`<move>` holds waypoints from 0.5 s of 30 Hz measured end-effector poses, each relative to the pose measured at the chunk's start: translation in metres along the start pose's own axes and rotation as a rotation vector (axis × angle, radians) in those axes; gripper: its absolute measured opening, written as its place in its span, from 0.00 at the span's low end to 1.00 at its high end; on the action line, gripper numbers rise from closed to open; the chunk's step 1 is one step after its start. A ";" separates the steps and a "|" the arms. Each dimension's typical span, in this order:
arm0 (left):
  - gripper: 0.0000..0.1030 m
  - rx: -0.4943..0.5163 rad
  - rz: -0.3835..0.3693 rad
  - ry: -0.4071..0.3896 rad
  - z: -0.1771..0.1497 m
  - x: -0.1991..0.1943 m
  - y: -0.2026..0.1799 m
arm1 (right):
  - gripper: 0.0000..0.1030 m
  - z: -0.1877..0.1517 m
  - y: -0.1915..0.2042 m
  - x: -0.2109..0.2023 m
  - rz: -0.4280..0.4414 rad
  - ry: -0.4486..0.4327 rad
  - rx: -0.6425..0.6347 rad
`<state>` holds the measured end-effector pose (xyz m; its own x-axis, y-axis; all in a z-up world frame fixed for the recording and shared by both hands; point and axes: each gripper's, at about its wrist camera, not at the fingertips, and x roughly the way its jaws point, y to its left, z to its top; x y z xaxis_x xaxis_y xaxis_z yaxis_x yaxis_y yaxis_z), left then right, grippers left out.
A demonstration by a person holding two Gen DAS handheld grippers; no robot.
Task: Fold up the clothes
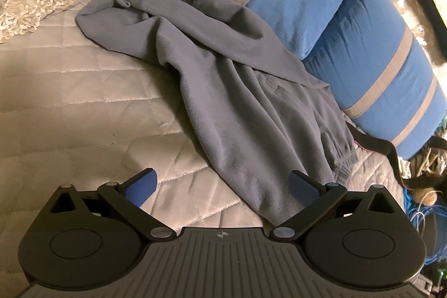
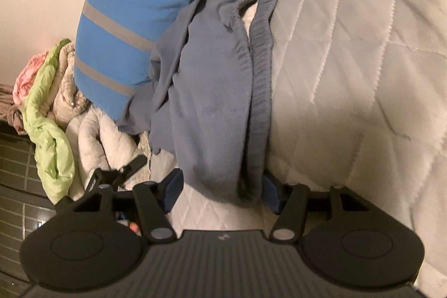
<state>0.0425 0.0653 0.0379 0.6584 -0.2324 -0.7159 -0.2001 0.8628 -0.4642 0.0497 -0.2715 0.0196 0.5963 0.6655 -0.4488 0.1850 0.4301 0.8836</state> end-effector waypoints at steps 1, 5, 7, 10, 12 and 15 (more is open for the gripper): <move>0.99 0.005 -0.002 0.002 -0.001 0.001 -0.001 | 0.70 0.001 0.000 0.001 0.000 -0.007 -0.001; 0.99 0.022 -0.008 0.004 -0.004 0.002 -0.005 | 0.15 0.000 -0.007 0.002 -0.021 -0.054 0.044; 0.99 0.027 -0.014 0.005 -0.005 0.002 -0.006 | 0.08 -0.001 -0.011 0.000 -0.042 -0.072 0.061; 0.99 0.026 -0.036 0.010 -0.005 -0.001 -0.010 | 0.08 -0.003 0.002 -0.009 -0.088 -0.121 -0.024; 0.99 0.029 -0.053 0.007 -0.004 -0.003 -0.014 | 0.07 -0.005 0.010 -0.015 -0.105 -0.140 -0.066; 0.99 0.063 -0.067 -0.003 -0.004 -0.008 -0.026 | 0.07 -0.009 0.017 -0.024 -0.144 -0.159 -0.102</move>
<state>0.0399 0.0429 0.0541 0.6707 -0.2892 -0.6831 -0.1100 0.8719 -0.4772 0.0312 -0.2750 0.0440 0.6866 0.4917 -0.5356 0.2021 0.5786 0.7902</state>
